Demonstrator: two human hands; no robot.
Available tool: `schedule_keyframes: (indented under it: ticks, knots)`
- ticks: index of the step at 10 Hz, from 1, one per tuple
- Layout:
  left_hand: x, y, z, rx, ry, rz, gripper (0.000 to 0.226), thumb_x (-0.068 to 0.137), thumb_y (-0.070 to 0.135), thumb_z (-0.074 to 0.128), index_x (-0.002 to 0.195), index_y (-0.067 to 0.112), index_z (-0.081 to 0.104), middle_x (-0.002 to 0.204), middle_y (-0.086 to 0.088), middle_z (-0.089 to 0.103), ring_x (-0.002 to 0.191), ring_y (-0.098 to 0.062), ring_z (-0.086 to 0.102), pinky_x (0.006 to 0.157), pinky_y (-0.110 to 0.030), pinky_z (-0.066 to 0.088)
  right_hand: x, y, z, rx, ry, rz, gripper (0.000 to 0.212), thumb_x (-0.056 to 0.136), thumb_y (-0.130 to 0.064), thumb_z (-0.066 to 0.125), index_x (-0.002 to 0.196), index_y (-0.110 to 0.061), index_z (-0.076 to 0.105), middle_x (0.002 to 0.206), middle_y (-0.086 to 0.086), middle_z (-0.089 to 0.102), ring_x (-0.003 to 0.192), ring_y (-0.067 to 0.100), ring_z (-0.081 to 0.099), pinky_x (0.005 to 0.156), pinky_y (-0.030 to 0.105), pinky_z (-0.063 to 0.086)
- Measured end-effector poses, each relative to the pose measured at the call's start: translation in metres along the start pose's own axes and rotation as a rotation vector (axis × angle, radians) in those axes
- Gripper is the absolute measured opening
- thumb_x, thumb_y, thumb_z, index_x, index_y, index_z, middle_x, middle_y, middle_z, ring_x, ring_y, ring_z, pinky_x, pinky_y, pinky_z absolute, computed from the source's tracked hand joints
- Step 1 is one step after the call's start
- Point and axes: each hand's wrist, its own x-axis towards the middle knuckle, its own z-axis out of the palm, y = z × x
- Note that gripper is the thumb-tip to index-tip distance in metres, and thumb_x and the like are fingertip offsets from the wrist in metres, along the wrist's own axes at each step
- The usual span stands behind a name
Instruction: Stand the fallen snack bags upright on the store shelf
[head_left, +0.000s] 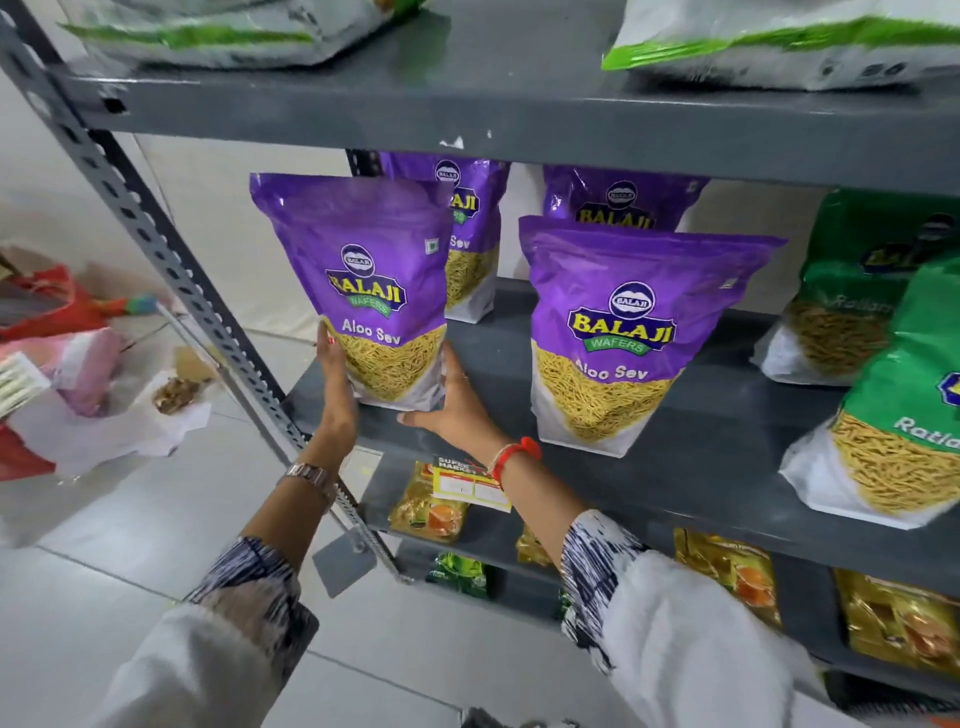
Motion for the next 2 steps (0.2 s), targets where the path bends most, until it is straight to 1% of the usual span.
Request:
schedule_keyframes:
  ticks: [1,2]
  knots:
    - [-0.0026,0.0044,-0.0005,0.044,0.013,0.019,0.058,0.091,0.052,0.029,0.144,0.033,0.016,0.155,-0.003,0.023,0.140,-0.024,0.028,0.116,-0.052,0.024,-0.0057,-0.0102,-0.0028,0.017,-0.011,0.046,0.110,0.067,-0.012,0.082,0.149,-0.018,0.009,0.153,0.014,0.031,0.140,0.028,0.033,0.117,0.039,0.029]
    - [-0.0094,0.0064,0.0051,0.168,0.085,0.030,0.055,0.094,0.048,0.024,0.146,0.032,0.010,0.158,-0.004,0.014,0.144,-0.024,0.018,0.117,-0.057,0.014,-0.0140,-0.0152,-0.0058,0.031,0.047,0.000,0.104,0.072,-0.006,0.078,0.149,-0.010,0.008,0.156,0.013,0.024,0.141,0.019,0.026,0.111,0.020,0.021]
